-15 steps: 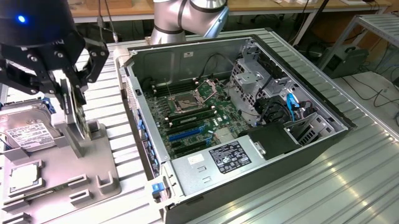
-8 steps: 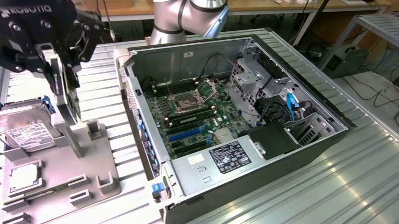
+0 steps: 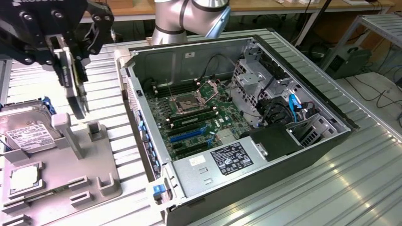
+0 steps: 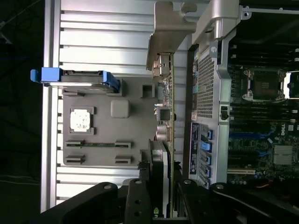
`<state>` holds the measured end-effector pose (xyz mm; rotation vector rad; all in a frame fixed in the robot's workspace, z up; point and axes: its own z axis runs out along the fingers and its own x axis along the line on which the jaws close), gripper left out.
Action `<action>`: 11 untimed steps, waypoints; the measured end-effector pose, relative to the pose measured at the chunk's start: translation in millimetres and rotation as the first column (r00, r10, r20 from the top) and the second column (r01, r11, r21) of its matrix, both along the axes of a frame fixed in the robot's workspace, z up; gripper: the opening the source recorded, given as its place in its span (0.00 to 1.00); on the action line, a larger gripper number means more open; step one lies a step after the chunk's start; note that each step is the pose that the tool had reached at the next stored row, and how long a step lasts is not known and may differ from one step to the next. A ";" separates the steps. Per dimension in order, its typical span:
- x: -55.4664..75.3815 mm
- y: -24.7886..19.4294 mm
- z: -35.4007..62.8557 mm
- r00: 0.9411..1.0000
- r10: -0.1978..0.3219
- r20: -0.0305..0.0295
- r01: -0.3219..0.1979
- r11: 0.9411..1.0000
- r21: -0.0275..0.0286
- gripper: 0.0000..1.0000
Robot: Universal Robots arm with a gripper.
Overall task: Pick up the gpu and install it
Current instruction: 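Pick up the gpu and move the gpu toward the slot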
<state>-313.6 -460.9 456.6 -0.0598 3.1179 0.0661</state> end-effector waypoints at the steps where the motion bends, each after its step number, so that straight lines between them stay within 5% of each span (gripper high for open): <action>1: 4.8 0.0 0.0 1.000 0.000 0.000 0.000 1.000 0.000 0.28; 11: 59.9 0.1 -1.3 1.000 0.000 0.000 0.000 1.000 0.000 0.28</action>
